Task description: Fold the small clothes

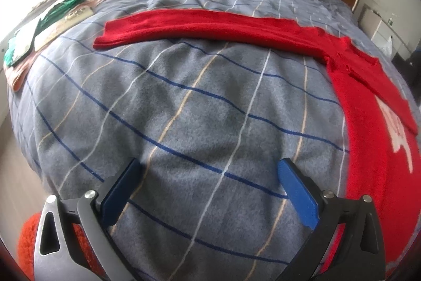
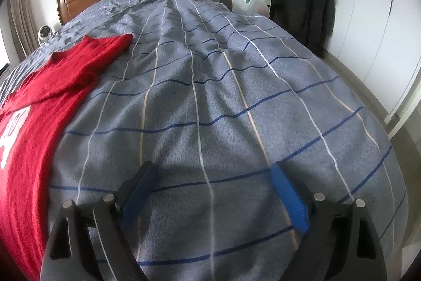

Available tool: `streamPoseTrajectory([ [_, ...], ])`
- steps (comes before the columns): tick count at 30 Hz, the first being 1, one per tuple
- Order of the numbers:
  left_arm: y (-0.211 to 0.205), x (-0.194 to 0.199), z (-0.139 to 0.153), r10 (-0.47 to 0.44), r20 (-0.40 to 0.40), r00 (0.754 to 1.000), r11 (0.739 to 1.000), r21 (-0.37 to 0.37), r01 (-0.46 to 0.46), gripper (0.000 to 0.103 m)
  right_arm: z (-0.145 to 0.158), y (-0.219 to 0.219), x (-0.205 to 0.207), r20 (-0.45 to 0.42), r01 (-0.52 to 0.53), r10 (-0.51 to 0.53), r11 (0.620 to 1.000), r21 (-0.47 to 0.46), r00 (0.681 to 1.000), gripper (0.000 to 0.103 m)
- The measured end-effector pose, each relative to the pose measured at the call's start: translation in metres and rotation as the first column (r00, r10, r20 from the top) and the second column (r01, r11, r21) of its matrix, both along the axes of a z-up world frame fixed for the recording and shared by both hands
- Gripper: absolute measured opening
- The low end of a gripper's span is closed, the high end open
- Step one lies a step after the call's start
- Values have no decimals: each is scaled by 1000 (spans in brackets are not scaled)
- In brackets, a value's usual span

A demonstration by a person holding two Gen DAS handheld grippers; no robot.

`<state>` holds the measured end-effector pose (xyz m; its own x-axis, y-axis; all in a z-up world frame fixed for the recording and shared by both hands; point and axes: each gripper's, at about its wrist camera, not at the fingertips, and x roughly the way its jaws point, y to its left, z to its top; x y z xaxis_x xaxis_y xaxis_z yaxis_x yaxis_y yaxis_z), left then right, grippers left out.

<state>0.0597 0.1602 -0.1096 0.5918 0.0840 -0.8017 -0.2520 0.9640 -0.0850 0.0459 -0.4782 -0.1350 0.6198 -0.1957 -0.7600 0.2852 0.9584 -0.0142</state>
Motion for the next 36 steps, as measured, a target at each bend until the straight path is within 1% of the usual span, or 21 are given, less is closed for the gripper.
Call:
streamPoseTrajectory([
  [5, -5, -1, 1, -13, 9, 1000, 1000, 19, 12, 102, -1, 1, 0, 6, -6, 6, 1000, -7, 1000, 89],
  [14, -9, -1, 5, -35, 24, 999, 999, 28, 34, 102, -1, 2, -1, 7, -6, 6, 1000, -14, 1000, 89],
  [15, -9, -2, 7, -42, 24, 999, 999, 21, 41, 102, -1, 2, -1, 8, -6, 6, 1000, -15, 1000, 89],
  [18, -5, -1, 12, -84, 7, 996, 994, -70, 84, 102, -2, 2, -1, 7, -5, 5, 1000, -15, 1000, 89],
  [21, 9, 8, 20, -98, -15, 995, 986, -133, 95, 102, -2, 2, 0, 7, -5, 6, 1000, -17, 1000, 90],
  [23, 29, 17, 30, -77, -5, 997, 980, -183, 75, 102, -2, 2, 0, 8, -7, 7, 1000, -16, 1000, 90],
  [25, 50, 27, 39, -45, 5, 999, 979, -200, 45, 102, -2, 2, -1, 8, -7, 7, 1000, -16, 1000, 90],
  [28, 97, 51, 52, 44, 20, 999, 977, -209, -39, 102, -2, 1, 0, 9, -8, 8, 1000, -17, 1000, 90],
  [29, 117, 61, 54, 93, 17, 996, 974, -207, -88, 102, -2, 1, 0, 9, -9, 9, 1000, -17, 1000, 90],
  [31, 148, 78, 51, 173, -3, 985, 963, -207, -170, 102, -2, 2, 0, 9, -7, 7, 1000, -18, 1000, 91],
  [32, 163, 87, 46, 214, -24, 976, 957, -196, -215, 101, -2, 2, 0, 9, -7, 7, 1000, -18, 1000, 91],
  [34, 182, 99, 35, 265, -61, 962, 946, -176, -271, 100, -2, 2, -1, 9, -7, 7, 1000, -19, 1000, 91],
  [35, 190, 107, 28, 286, -82, 955, 937, -183, -297, 98, -2, 2, -1, 8, -7, 7, 1000, -19, 1000, 91],
  [36, 193, 111, 23, 297, -92, 951, 931, -194, -309, 93, -3, 2, 0, 8, -6, 7, 1000, -22, 1000, 91],
])
